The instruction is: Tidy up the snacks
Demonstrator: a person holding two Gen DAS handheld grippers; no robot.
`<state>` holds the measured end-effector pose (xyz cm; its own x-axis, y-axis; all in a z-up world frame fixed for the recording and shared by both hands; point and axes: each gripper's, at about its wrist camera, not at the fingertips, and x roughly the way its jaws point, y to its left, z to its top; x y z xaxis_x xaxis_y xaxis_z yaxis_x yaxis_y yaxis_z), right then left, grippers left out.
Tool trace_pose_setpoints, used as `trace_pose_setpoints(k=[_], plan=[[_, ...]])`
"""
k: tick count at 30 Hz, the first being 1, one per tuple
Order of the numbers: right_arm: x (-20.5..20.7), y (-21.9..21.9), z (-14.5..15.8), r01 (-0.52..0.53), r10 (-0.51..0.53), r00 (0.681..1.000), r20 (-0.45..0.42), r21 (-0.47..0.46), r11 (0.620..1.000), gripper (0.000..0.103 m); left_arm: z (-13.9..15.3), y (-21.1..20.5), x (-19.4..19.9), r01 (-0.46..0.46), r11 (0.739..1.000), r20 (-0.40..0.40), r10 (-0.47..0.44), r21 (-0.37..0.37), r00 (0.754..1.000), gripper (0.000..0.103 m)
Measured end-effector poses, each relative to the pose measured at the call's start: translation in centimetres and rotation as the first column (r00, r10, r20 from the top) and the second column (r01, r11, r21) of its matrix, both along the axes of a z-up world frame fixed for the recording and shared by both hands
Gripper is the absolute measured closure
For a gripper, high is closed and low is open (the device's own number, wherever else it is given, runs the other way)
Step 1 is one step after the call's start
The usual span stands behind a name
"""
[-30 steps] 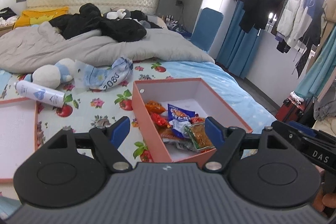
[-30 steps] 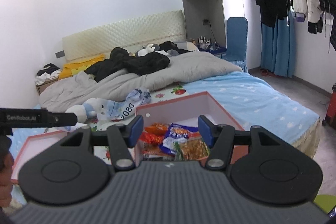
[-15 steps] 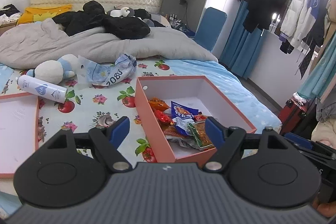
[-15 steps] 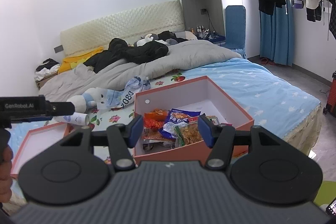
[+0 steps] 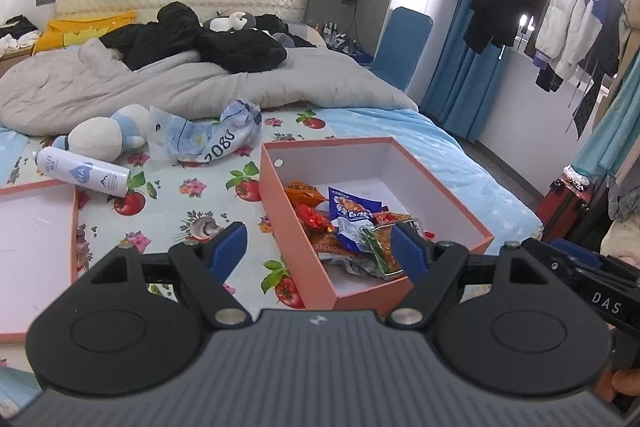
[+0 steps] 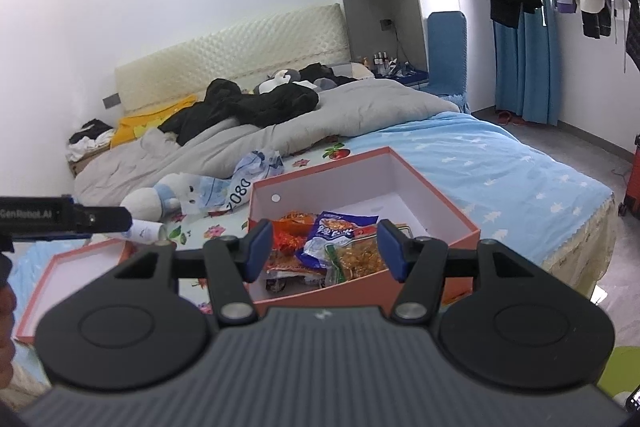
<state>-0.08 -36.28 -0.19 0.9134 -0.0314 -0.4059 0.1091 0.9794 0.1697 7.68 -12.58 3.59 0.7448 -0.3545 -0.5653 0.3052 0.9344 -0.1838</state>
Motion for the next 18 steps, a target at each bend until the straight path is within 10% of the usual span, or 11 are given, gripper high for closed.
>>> trace_pose_setpoints(k=[8, 11, 18], plan=[[-0.32, 0.04, 0.15, 0.01, -0.01, 1.0, -0.003, -0.024, 1.0, 0.042, 0.66, 0.14, -0.49, -0.014, 1.0, 0.032, 0.014, 0.001, 0.999, 0.003], [-0.4, 0.28, 0.34, 0.021, -0.021, 1.0, 0.016, -0.051, 0.998, 0.009, 0.8, 0.35, -0.51, -0.02, 1.0, 0.028, 0.02, 0.008, 0.999, 0.001], [-0.02, 0.43, 0.42, 0.011, -0.01, 1.0, 0.007, -0.056, 0.998, 0.0, 0.74, 0.9, -0.91, -0.028, 0.999, 0.029, 0.027, 0.019, 0.999, 0.001]])
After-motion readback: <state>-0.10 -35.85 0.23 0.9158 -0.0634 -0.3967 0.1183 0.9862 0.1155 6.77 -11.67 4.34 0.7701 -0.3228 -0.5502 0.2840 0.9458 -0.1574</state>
